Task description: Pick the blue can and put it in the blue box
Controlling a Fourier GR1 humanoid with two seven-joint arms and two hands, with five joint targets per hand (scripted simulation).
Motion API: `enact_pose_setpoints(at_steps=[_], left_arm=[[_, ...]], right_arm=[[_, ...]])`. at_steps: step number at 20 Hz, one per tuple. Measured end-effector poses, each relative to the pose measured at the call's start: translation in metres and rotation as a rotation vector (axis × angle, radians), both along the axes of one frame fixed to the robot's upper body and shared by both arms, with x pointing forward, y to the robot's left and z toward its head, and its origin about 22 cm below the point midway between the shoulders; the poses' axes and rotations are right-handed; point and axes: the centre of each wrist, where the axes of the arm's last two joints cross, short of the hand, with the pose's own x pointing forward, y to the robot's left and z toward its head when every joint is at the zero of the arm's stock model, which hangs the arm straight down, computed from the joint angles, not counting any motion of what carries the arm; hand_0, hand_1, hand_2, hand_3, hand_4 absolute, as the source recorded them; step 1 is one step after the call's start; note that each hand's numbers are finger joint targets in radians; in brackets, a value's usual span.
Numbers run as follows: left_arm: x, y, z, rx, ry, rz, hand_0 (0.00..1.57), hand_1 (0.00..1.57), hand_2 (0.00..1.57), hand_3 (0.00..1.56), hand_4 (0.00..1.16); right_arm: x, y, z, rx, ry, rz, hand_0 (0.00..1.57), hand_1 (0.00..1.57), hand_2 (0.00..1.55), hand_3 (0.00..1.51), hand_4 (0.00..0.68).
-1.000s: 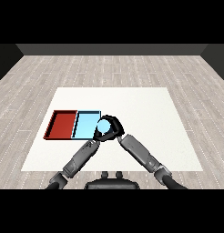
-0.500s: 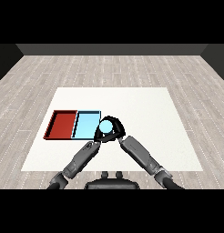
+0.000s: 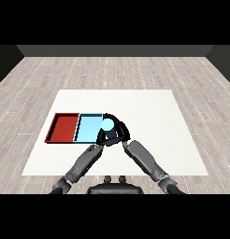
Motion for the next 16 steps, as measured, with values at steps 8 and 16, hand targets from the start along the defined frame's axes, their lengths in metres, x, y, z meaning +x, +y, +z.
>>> enact_pose_setpoints(at_steps=[8, 16], left_arm=[[0.003, 0.004, -0.003, 0.03, -0.005, 0.006, 1.57, 1.57, 1.57, 1.51, 1.13], [0.009, 0.021, -0.001, 0.069, -0.016, 0.042, 1.57, 1.57, 1.57, 1.49, 1.13]], right_arm=[[0.007, -0.013, 0.007, 0.036, 0.016, -0.012, 0.0, 0.0, 0.0, 0.0, 0.0], [-0.007, -0.052, 0.009, 0.079, -0.003, -0.04, 0.0, 0.0, 0.0, 0.0, 0.0]])
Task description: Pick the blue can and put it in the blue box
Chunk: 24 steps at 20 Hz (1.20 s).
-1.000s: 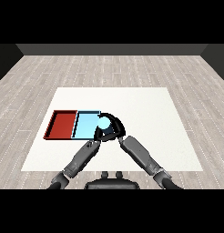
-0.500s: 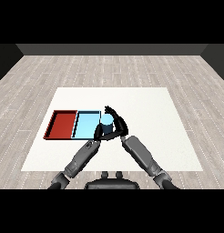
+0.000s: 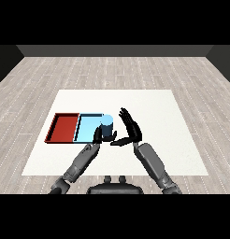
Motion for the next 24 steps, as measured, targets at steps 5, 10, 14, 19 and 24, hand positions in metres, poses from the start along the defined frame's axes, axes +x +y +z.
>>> enact_pose_setpoints(at_steps=[5, 10, 14, 19, 24], left_arm=[[0.0, 0.003, 0.003, 0.03, -0.006, 0.012, 1.57, 1.57, 1.57, 1.49, 1.13], [0.007, 0.018, -0.002, 0.064, 0.01, 0.045, 1.57, 1.57, 1.57, 1.49, 1.14], [0.016, 0.042, -0.005, 0.107, 0.036, 0.093, 1.57, 1.57, 1.57, 1.49, 1.15], [0.035, 0.096, -0.001, 0.151, 0.129, 0.21, 1.57, 1.57, 1.57, 1.5, 1.09], [0.047, 0.142, -0.004, 0.196, 0.246, 0.318, 1.57, 1.57, 1.57, 1.51, 1.06]], right_arm=[[-0.016, -0.026, 0.01, 0.032, -0.026, -0.065, 0.0, 0.0, 0.0, 0.0, 0.0], [-0.028, -0.068, 0.014, 0.088, -0.06, -0.145, 0.0, 0.0, 0.0, 0.0, 0.0], [-0.038, -0.102, 0.02, 0.094, -0.079, -0.215, 0.0, 0.0, 0.0, 0.0, 0.0], [-0.047, -0.122, 0.012, 0.087, -0.064, -0.274, 0.0, 0.0, 0.0, 0.0, 0.0], [-0.045, -0.126, 0.007, 0.084, -0.055, -0.309, 0.0, 0.0, 0.0, 0.0, 0.0]])
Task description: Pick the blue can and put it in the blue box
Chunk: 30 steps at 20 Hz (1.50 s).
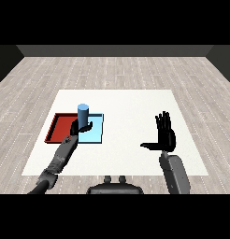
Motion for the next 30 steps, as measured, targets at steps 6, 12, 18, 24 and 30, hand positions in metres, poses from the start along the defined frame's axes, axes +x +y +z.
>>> enact_pose_setpoints(at_steps=[6, 12, 18, 24, 30], left_arm=[[0.012, 0.021, -0.007, 0.095, 0.149, 0.083, 1.57, 1.57, 1.54, 1.4, 0.99], [0.014, 0.019, -0.018, 0.171, 0.311, 0.111, 1.52, 1.52, 1.4, 1.14, 0.91], [0.011, 0.007, -0.028, 0.247, 0.401, 0.089, 1.54, 1.54, 1.42, 0.34, 0.84], [0.013, 0.006, -0.027, 0.228, 0.453, 0.06, 0.32, 0.32, 0.38, 0.47, 0.77], [0.01, -0.005, -0.032, 0.265, 0.467, 0.078, 0.0, 0.0, 0.0, 0.0, 0.0]], right_arm=[[0.012, 0.0, -0.006, -0.007, 0.019, -0.025, 0.0, 0.0, 0.0, 0.0, 0.0], [0.022, 0.0, -0.018, 0.014, 0.055, -0.04, 0.0, 0.0, 0.0, 0.0, 0.0], [0.024, -0.008, -0.03, 0.029, 0.078, -0.049, 0.0, 0.0, 0.0, 0.0, 0.0], [0.019, -0.013, -0.038, 0.03, 0.07, -0.044, 0.0, 0.0, 0.0, 0.0, 0.0], [0.015, -0.014, -0.041, 0.055, 0.066, -0.032, 0.0, 0.0, 0.0, 0.0, 0.0]])
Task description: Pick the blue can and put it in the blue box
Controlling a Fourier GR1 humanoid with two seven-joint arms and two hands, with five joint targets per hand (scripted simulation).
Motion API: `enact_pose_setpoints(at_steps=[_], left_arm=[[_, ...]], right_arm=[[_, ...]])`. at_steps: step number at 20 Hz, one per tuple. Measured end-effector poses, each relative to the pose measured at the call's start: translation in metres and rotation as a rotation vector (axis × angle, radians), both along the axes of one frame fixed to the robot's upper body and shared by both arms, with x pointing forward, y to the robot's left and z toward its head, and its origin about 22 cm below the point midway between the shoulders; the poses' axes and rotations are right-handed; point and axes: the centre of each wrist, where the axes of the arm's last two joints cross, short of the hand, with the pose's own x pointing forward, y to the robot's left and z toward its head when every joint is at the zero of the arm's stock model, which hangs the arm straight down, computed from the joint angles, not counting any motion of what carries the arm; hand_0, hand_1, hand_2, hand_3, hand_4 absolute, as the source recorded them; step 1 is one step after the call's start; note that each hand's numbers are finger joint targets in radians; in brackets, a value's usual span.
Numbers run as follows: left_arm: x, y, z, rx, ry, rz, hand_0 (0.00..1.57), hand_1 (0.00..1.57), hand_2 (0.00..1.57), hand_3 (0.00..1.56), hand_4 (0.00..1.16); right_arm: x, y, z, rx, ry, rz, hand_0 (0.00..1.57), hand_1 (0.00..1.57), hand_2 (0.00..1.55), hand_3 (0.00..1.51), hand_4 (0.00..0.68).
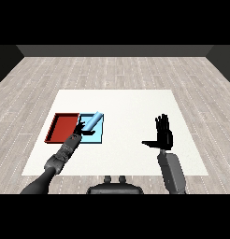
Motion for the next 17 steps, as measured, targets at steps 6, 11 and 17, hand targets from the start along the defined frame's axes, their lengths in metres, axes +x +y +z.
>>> enact_pose_setpoints(at_steps=[6, 11, 17], left_arm=[[-0.006, -0.007, -0.006, -0.013, -0.203, 0.128, 0.0, 0.0, 0.0, 0.0, 0.0], [0.006, -0.009, 0.015, -0.075, -0.52, 0.087, 0.0, 0.0, 0.0, 0.0, 0.0], [0.0, -0.022, 0.026, -0.239, -0.826, -0.114, 0.0, 0.0, 0.0, 0.0, 0.0]], right_arm=[[0.003, -0.004, 0.006, 0.017, -0.018, 0.011, 0.0, 0.0, 0.0, 0.0, 0.0], [0.005, 0.001, 0.012, 0.021, -0.025, 0.025, 0.0, 0.0, 0.0, 0.0, 0.0], [0.0, -0.004, 0.012, -0.014, 0.0, 0.022, 0.0, 0.0, 0.0, 0.0, 0.0]])
